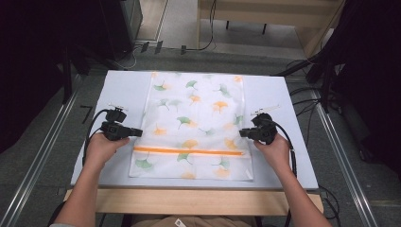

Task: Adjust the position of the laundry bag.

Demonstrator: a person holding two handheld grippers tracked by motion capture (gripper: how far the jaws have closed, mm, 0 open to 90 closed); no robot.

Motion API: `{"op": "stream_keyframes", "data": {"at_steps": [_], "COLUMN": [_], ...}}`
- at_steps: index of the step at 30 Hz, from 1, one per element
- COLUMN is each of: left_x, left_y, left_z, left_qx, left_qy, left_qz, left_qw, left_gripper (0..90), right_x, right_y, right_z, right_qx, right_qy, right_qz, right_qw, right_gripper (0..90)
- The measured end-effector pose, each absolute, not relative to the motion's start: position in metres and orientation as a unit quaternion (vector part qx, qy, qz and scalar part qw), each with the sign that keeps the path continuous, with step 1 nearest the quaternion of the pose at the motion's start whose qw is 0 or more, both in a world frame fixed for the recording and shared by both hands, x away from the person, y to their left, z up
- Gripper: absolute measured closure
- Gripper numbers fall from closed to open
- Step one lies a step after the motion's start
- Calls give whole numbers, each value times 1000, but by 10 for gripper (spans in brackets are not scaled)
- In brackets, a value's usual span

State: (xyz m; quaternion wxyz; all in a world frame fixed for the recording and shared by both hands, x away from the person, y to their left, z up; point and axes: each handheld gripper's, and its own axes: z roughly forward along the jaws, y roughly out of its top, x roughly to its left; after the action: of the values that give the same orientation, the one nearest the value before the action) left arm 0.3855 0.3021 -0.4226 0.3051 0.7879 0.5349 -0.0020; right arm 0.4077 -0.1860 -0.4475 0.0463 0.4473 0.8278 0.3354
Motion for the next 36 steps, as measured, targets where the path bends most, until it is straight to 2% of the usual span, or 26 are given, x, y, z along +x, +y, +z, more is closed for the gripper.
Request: {"op": "stream_keyframes", "data": {"at_steps": [2, 11, 17, 20, 36], "left_x": [385, 380, 381, 382, 388], "left_y": [302, 298, 288, 283, 252], "left_z": [-423, -414, -413, -412, -408], "left_qx": [788, 789, 797, 800, 823], "left_qy": [534, 518, 504, 501, 458], "left_qz": [-6, 9, 8, 10, 4], "left_qw": [308, 331, 335, 331, 336], "left_gripper": [740, 529, 434, 404, 379], "right_x": [408, 404, 394, 389, 361], "right_y": [-188, -195, -199, -201, -220], "right_z": [-448, -442, -436, -435, -432], "right_qx": [452, 455, 453, 454, 473], "right_qy": [825, 818, 817, 815, 803], "right_qz": [337, 346, 351, 353, 357], "right_qw": [44, 60, 64, 68, 67], "right_gripper": [819, 640, 630, 632, 636]}}
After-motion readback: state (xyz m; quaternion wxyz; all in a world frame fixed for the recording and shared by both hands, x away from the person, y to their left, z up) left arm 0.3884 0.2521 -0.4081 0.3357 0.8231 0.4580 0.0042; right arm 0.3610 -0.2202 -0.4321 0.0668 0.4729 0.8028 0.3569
